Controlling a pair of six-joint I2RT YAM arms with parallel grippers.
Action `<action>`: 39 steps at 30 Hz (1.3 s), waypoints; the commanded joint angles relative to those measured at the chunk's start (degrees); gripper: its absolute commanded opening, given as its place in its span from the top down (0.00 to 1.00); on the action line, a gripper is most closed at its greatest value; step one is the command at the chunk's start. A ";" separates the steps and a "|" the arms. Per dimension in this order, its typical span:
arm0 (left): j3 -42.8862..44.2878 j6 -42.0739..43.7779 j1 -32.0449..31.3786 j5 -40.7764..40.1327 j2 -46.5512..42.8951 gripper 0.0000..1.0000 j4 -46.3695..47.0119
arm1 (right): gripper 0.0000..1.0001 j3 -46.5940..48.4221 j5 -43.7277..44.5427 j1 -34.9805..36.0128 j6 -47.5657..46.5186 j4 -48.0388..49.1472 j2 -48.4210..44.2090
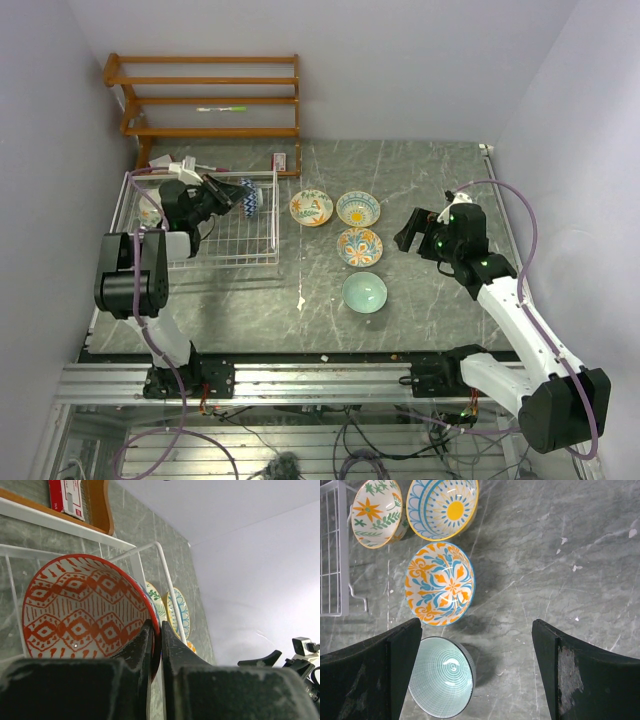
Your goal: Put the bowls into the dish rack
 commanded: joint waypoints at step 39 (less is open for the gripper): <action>-4.65 17.33 10.19 -17.78 -13.42 0.51 -33.47 | 0.08 -1.10 -1.56 -0.45 -0.07 1.98 0.95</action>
